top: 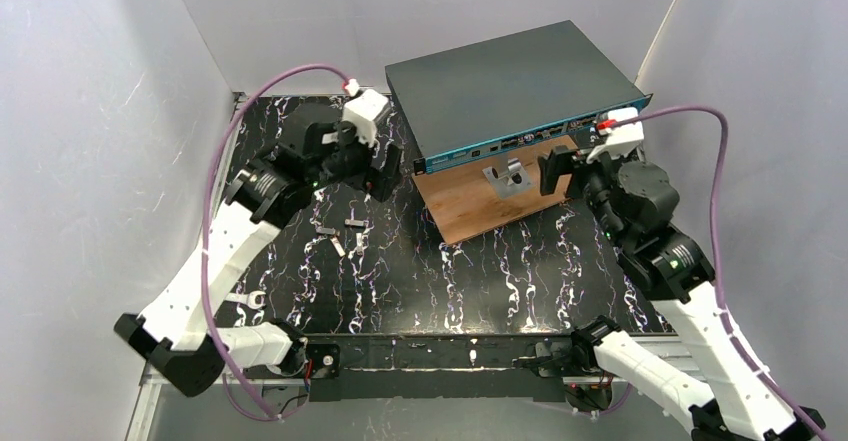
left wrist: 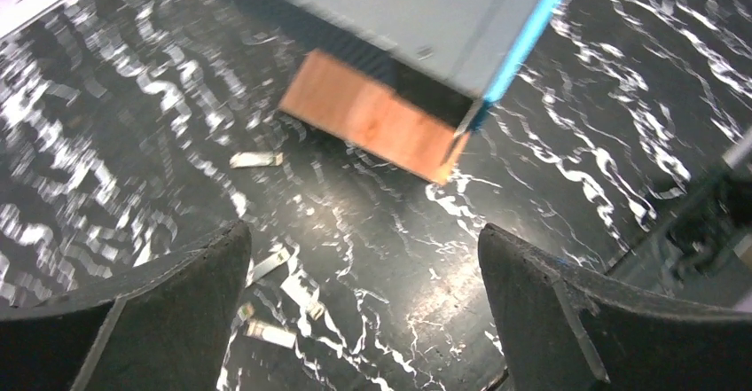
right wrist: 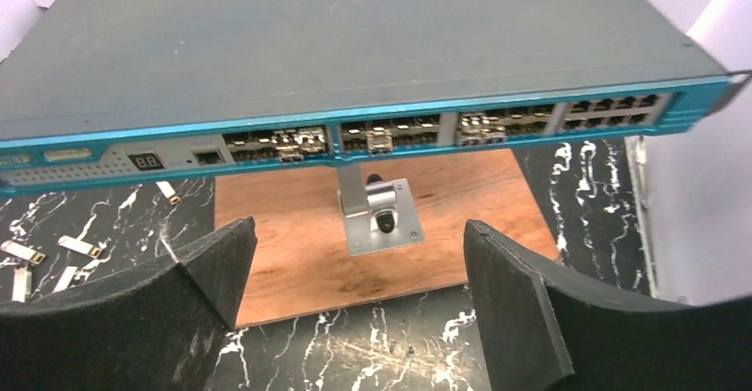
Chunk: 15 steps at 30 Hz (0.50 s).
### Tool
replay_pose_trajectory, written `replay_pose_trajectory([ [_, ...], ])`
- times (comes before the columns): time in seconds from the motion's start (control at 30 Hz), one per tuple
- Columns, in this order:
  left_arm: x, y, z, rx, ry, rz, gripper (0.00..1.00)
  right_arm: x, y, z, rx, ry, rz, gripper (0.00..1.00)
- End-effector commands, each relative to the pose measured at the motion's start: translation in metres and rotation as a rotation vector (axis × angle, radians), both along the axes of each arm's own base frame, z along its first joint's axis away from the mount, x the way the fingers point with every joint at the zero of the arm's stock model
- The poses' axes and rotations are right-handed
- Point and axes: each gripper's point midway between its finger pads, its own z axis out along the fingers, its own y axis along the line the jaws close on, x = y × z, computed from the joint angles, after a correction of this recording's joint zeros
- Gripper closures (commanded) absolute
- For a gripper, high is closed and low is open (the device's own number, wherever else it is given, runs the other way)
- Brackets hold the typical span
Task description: Insert the plug into the switch port
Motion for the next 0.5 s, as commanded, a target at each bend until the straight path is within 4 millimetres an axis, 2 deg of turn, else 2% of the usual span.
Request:
replay_pose_trajectory([
  [0.0,0.002,0.064,-0.008,0.024,-0.016,0.39,0.02,-0.013,-0.025,0.004,-0.024,-0.043,-0.069,0.02],
  [0.07,-0.007,0.086,-0.023,0.031,0.002,0.5,0.02,-0.018,-0.032,0.001,-0.025,-0.053,-0.091,0.01],
  [0.23,-0.032,0.127,-0.076,0.086,0.096,0.717,0.02,-0.024,-0.045,0.001,-0.019,-0.086,-0.139,0.01],
  [0.33,-0.043,0.143,-0.107,0.113,0.155,0.831,0.02,-0.023,-0.047,0.001,-0.025,-0.09,-0.15,0.01],
  [0.47,-0.048,0.152,-0.148,0.146,0.226,0.949,0.02,-0.022,-0.046,0.0,-0.021,-0.094,-0.146,0.01],
])
